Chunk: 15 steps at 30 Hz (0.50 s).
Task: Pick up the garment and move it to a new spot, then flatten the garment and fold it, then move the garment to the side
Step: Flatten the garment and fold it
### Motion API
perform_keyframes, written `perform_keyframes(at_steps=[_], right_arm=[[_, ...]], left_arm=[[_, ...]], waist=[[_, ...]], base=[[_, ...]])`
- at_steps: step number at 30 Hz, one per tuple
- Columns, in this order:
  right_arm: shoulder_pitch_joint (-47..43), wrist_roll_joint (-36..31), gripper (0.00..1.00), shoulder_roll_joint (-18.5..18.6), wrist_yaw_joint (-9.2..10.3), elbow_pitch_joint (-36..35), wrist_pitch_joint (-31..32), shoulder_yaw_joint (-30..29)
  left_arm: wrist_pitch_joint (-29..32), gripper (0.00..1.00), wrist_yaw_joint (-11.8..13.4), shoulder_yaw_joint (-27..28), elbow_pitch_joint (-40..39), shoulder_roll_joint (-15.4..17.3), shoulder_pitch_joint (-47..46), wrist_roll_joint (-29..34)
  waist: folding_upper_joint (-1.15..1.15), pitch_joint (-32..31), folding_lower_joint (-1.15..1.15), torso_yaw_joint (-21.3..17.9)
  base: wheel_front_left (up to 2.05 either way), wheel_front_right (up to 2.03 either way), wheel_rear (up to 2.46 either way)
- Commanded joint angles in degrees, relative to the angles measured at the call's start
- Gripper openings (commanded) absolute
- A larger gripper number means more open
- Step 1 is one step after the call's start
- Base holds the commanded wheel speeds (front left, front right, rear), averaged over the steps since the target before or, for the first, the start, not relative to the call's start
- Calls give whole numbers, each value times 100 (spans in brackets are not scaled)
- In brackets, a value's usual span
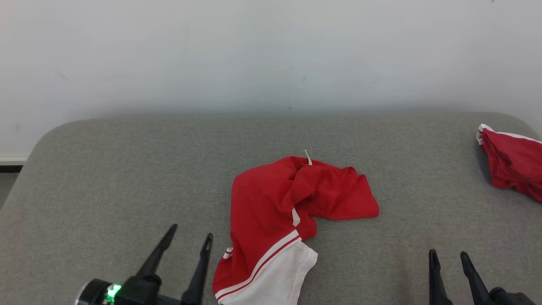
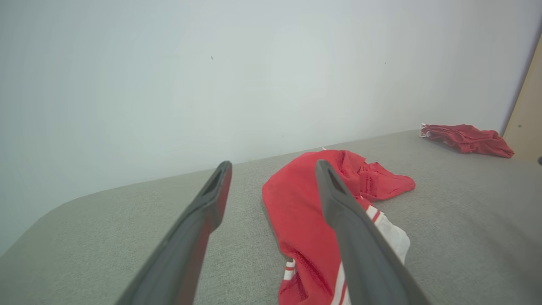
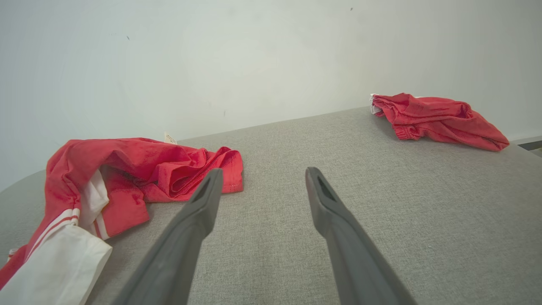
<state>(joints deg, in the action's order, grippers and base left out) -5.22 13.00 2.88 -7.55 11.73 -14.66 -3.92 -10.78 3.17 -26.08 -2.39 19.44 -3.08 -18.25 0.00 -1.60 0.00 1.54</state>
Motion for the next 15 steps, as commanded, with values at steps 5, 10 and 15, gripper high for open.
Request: perform_keyframes(at_steps=[5,10,15], right_arm=[[36,-38,100,1,15,5,-8,7],[76,-57,100,1,15,-2,10,20],[175,-64,100,0,15,-34,17,25]], left_arm=[[45,100,105,358,220,195,-234,-188],[71,100,109,486,427,221,-326,-333],[118,100,18,481,734,185,-471,-465]], waist=[[0,80,0,-192],[0,181,0,-337],[0,415,0,-523]], base=[[0,0,0],[0,0,0],[0,0,0]])
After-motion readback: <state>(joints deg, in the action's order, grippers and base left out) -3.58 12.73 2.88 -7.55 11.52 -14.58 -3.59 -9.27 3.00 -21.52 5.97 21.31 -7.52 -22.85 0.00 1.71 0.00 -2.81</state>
